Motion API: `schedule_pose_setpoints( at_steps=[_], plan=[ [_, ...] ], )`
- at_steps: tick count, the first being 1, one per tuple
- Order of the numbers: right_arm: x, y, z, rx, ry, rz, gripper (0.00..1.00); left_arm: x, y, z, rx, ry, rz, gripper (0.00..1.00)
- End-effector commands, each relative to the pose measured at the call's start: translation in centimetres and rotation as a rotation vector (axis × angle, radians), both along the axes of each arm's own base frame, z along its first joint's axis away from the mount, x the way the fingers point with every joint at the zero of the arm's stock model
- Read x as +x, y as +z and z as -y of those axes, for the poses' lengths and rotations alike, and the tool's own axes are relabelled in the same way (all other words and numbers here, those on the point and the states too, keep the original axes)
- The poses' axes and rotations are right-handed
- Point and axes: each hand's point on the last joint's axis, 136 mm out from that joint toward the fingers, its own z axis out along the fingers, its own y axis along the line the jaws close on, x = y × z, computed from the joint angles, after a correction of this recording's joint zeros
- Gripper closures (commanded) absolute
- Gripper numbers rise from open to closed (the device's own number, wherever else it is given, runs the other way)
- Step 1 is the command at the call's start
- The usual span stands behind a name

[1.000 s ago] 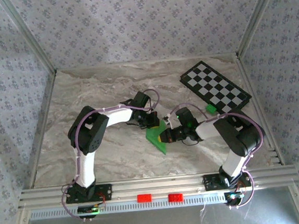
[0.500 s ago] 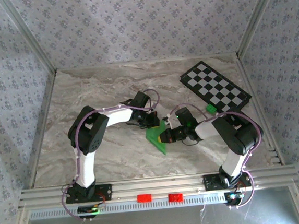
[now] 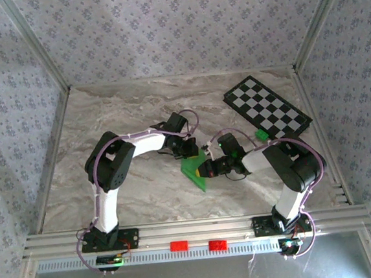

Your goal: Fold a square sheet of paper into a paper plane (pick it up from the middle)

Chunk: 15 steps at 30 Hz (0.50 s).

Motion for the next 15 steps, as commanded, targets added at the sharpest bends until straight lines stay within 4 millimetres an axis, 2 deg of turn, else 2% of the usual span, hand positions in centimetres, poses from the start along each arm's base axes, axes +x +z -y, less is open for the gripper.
schedule_pose_setpoints(
  at_steps=[1, 5, 8, 11, 15],
  plan=[
    [-0.5, -2.4, 1.1, -0.071, -0.02, -0.036, 1.0, 1.1, 1.7, 0.4, 0.004, -0.007, 0.048, 0.92],
    [-0.5, -2.7, 1.1, -0.072, -0.027, -0.044, 1.0, 1.7, 3.7, -0.1, 0.009, 0.032, 0.099, 0.9],
    [-0.5, -2.8, 1.1, -0.073, -0.029, -0.046, 1.0, 1.2, 5.3, -1.0, -0.014, 0.087, 0.138, 0.91],
    [-0.5, -3.0, 1.3, -0.083, -0.036, -0.05, 1.0, 0.0, 6.0, -2.2, -0.058, 0.155, 0.143, 0.95],
    [-0.5, -3.1, 1.4, -0.09, -0.041, -0.051, 1.0, -2.4, 6.9, -2.6, -0.135, 0.205, 0.146, 0.99]
  ],
)
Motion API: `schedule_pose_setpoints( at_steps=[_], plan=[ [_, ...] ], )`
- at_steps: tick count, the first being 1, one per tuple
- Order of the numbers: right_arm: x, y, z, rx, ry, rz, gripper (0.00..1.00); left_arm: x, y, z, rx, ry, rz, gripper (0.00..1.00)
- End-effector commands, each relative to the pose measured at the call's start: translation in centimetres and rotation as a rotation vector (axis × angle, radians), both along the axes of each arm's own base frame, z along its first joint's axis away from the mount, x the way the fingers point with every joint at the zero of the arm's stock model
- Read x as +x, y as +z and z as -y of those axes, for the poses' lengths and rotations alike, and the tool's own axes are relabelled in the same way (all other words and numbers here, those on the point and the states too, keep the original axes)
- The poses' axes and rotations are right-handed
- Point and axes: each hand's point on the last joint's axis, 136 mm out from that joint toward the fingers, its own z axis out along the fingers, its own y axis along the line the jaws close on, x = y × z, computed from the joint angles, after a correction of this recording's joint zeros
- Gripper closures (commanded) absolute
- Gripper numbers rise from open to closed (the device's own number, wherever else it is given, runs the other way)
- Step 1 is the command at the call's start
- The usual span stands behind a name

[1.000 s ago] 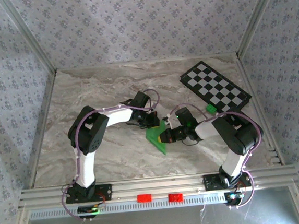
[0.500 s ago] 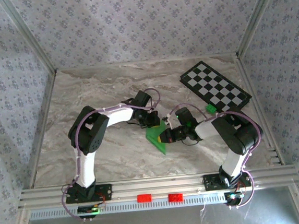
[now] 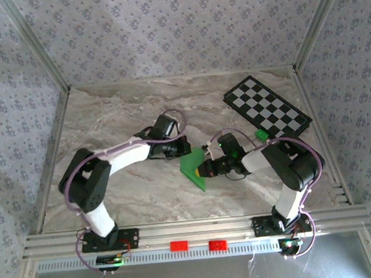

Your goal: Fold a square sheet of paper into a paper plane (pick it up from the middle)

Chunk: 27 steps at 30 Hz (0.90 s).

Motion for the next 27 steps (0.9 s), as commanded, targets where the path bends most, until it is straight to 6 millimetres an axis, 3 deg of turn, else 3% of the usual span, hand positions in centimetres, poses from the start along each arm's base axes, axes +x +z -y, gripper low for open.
schedule_pose_setpoints(
  at_steps=[1, 6, 11, 20, 27],
  plan=[
    [-0.7, -3.2, 1.6, -0.111, -0.048, -0.06, 1.0, -1.1, 1.2, 0.7, -0.08, 0.054, 0.015, 0.99],
    [-0.6, -3.4, 1.8, -0.119, -0.052, -0.063, 1.0, -3.3, 0.1, 1.4, -0.105, 0.06, -0.027, 1.0],
    [-0.6, -3.5, 2.0, -0.124, -0.055, -0.062, 1.0, -3.7, -2.1, 0.2, -0.068, 0.13, -0.049, 1.0],
    [-0.6, -3.7, 2.2, -0.132, -0.062, -0.066, 1.0, -4.2, -2.2, 0.7, -0.236, 0.222, -0.108, 1.0],
    [-0.7, -3.8, 2.4, -0.139, -0.063, -0.067, 1.0, -5.1, -2.6, 0.9, -0.249, 0.226, -0.144, 1.0]
  ],
)
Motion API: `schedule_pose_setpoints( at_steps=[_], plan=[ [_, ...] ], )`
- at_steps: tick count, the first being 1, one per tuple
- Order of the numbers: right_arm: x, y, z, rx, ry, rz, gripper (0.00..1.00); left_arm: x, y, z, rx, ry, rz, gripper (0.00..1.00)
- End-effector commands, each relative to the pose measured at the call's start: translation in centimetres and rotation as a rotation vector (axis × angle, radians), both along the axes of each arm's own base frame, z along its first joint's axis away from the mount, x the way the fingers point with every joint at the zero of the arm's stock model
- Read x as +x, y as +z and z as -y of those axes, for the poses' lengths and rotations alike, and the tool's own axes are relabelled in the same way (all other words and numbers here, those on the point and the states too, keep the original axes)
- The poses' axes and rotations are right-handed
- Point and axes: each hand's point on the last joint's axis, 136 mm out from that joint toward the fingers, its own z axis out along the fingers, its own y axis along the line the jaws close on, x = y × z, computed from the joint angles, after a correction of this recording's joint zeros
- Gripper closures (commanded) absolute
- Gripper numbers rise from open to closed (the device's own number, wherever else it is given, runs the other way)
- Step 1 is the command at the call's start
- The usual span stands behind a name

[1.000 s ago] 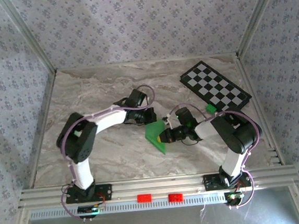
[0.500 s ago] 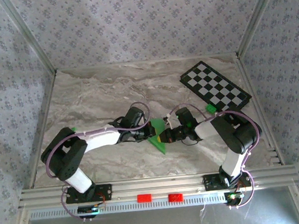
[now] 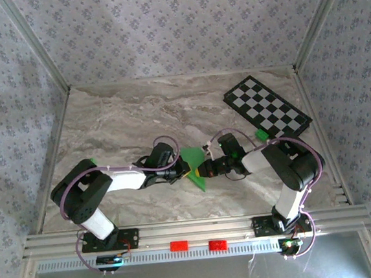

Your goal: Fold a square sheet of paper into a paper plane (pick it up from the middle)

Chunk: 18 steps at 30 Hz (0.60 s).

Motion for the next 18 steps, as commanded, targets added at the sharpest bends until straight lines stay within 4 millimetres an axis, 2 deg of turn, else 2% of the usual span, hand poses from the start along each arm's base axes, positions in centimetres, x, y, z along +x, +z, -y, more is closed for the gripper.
schedule_pose_setpoints(
  at_steps=[1, 18],
  plan=[
    [-0.8, -3.8, 2.3, -0.139, -0.06, -0.069, 1.0, 0.1, 1.8, 1.5, -0.077, -0.009, 0.018, 1.0],
    [-0.7, -3.9, 2.4, -0.145, -0.064, -0.067, 1.0, -1.2, -0.2, 0.5, -0.007, 0.001, -0.019, 1.0]
  ],
)
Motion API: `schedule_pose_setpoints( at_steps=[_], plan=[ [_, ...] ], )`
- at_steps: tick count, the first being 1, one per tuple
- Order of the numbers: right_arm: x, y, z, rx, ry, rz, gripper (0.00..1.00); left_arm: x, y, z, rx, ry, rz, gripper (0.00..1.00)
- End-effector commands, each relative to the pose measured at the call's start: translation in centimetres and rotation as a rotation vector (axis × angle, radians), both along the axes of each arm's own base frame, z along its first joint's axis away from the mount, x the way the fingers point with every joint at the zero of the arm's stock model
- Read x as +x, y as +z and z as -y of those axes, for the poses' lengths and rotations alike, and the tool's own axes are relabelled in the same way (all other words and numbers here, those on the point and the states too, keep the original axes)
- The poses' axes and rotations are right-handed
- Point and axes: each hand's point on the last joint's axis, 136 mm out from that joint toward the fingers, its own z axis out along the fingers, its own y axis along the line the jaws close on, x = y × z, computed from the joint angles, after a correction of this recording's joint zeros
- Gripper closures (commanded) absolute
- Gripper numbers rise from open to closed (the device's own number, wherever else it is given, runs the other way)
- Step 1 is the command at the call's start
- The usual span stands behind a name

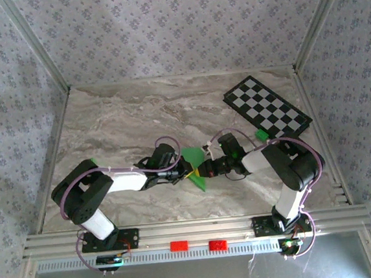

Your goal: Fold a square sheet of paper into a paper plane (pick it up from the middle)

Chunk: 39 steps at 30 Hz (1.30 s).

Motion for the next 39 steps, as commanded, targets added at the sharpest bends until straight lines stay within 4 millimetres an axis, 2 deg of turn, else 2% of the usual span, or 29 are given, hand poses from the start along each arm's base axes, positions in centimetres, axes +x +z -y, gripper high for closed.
schedule_pose_setpoints(
  at_steps=[1, 6, 12, 16, 20, 23, 27, 31, 35, 39],
  plan=[
    [-0.7, -3.9, 2.4, -0.146, -0.064, -0.07, 1.0, -0.5, -0.6, -0.5, 0.028, 0.007, -0.007, 1.0],
    [-0.7, -3.9, 2.4, -0.15, -0.063, -0.068, 1.0, -0.8, -1.2, -0.5, 0.035, -0.005, -0.022, 1.0],
    [-0.8, -4.0, 2.4, -0.153, -0.062, -0.07, 1.0, -1.5, -4.0, -1.8, 0.112, 0.002, -0.063, 1.0],
    [-0.7, -4.0, 2.4, -0.157, -0.063, -0.069, 1.0, -1.8, -4.9, -2.0, 0.128, -0.003, -0.072, 1.0],
    [-0.8, -4.0, 2.5, -0.161, -0.062, -0.067, 1.0, -1.8, -4.2, -2.2, 0.136, -0.004, -0.061, 1.0],
    [-0.8, -3.9, 2.5, -0.162, -0.063, -0.065, 1.0, -1.5, -2.8, -2.1, 0.134, -0.005, -0.035, 1.0],
    [-0.8, -3.8, 2.5, -0.166, -0.061, -0.062, 1.0, -0.8, -0.5, -1.2, 0.098, -0.018, 0.013, 1.0],
    [-0.9, -3.9, 2.6, -0.171, -0.06, -0.063, 1.0, -0.2, 0.7, -0.2, 0.062, -0.033, 0.036, 0.98],
    [-0.9, -3.9, 2.6, -0.171, -0.059, -0.061, 1.0, 0.1, 0.6, 0.6, 0.04, -0.05, 0.035, 0.98],
    [-0.9, -3.9, 2.6, -0.17, -0.058, -0.063, 1.0, 0.0, -1.2, -0.7, 0.103, -0.023, 0.003, 1.0]
  ],
)
